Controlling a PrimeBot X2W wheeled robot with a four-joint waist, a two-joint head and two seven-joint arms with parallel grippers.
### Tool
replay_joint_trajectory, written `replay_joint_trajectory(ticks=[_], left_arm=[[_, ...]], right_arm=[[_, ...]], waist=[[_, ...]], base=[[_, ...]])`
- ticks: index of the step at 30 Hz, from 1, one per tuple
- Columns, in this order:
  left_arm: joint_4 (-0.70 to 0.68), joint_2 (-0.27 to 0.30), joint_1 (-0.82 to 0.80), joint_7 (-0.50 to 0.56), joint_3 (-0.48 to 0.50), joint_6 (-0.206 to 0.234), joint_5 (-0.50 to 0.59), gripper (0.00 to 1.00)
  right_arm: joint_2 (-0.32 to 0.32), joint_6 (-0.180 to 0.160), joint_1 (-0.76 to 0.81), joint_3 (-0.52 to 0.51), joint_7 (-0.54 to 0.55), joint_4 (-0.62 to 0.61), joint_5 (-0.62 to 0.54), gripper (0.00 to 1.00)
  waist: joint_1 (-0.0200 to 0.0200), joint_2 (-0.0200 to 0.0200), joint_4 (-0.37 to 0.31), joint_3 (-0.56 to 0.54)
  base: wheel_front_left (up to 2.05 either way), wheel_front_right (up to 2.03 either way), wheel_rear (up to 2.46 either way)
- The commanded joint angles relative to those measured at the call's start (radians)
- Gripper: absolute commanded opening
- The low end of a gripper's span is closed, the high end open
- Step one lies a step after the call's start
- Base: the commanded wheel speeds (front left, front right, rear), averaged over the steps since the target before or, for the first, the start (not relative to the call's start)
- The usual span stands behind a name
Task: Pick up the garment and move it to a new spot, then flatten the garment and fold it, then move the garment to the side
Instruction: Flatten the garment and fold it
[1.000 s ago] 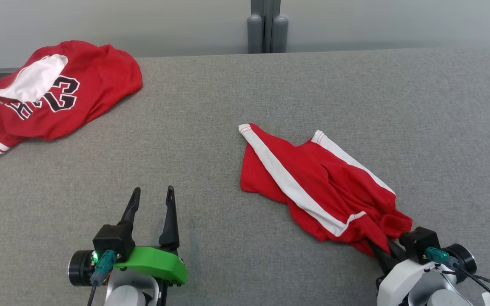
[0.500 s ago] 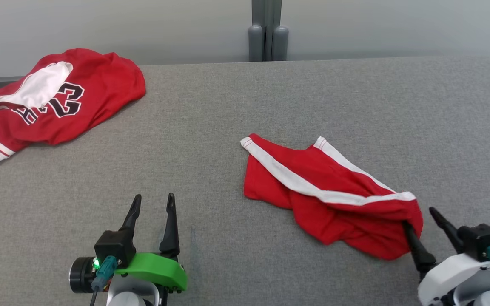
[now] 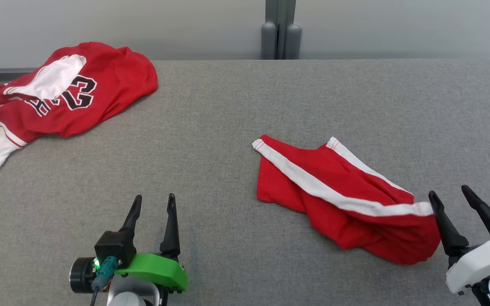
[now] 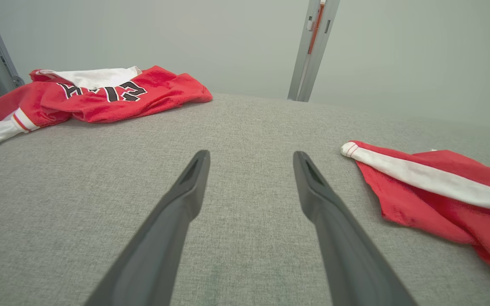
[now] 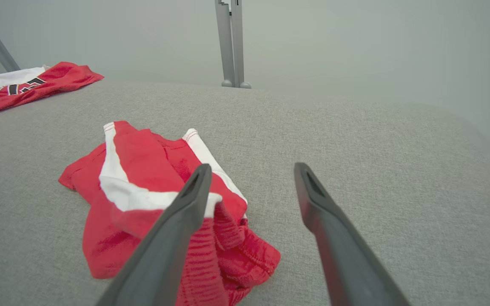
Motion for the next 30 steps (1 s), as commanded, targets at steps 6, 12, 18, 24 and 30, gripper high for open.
replay_joint_trajectory(ticks=[6, 12, 18, 24, 30], left_arm=[[-0.005, 0.003, -0.009, -0.001, 0.01, -0.001, 0.01, 1.0], [-0.002, 0.003, -0.029, -0.001, -0.011, -0.005, 0.0, 1.0], [-0.004, 0.003, -0.043, -0.001, -0.018, 0.004, -0.009, 1.0], [-0.009, 0.003, -0.052, -0.001, -0.025, 0.009, -0.018, 1.0], [-0.011, 0.003, -0.063, -0.001, -0.035, 0.011, -0.028, 1.0]], right_arm=[[-0.006, 0.0, -0.048, 0.006, 0.035, -0.033, -0.02, 1.0], [-0.082, 0.0, -0.171, 0.1, 0.172, 0.064, -0.004, 1.0], [-0.152, 0.0, -0.267, 0.236, 0.349, 0.229, 0.095, 1.0], [-0.183, 0.0, -0.361, 0.343, 0.376, 0.339, 0.183, 0.13], [-0.204, 0.0, -0.528, 0.414, 0.266, 0.419, 0.123, 0.0]], waist=[[0.0, 0.0, -0.006, 0.012], [0.0, 0.0, 0.01, 0.029], [0.0, 0.0, 0.047, 0.049], [0.0, 0.0, 0.08, 0.068], [0.0, 0.0, 0.12, 0.086]], base=[[0.0, 0.0, 0.0], [0.0, 0.0, 0.0], [0.0, 0.0, 0.0], [0.0, 0.0, 0.0], [0.0, 0.0, 0.0]])
